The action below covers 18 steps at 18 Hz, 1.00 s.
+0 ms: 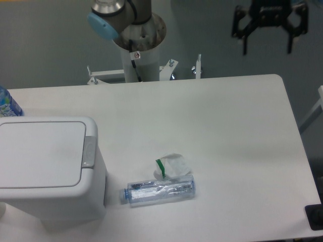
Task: Open the trash can
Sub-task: 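Move the open gripper down toward the white trash can lid, then lower the gripper fingers onto the lid edge of the trash can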
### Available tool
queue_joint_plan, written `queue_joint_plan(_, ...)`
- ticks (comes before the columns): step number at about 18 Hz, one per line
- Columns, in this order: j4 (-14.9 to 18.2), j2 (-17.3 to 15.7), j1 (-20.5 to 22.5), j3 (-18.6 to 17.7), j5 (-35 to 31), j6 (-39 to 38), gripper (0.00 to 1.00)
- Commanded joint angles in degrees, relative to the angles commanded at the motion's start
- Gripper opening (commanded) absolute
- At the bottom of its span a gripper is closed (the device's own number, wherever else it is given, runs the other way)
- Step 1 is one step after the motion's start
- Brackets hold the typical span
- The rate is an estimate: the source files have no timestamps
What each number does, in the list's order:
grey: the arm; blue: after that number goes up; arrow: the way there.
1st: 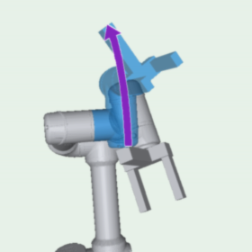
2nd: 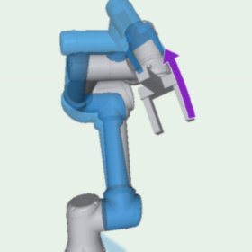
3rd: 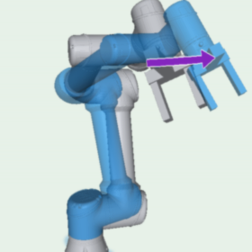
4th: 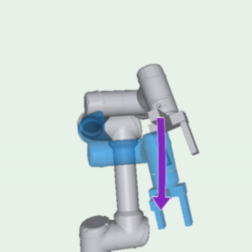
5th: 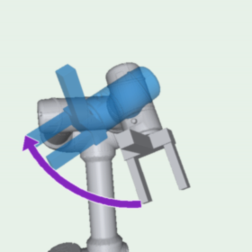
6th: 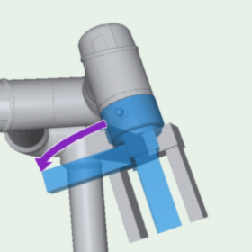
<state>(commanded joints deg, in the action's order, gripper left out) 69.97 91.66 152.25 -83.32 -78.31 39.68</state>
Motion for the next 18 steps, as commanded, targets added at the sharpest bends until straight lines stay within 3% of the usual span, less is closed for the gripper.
queue_joint_plan(4,-4.92,3.08,-8.09,0.62,1.83,-15.91,1.0)
queue_joint_plan(7,-9.14,5.36,-10.21,0.7,9.73,-25.07,1.0)
queue_joint_plan(18,-10.91,9.15,-19.27,-0.09,10.2,-25.35,1.0)
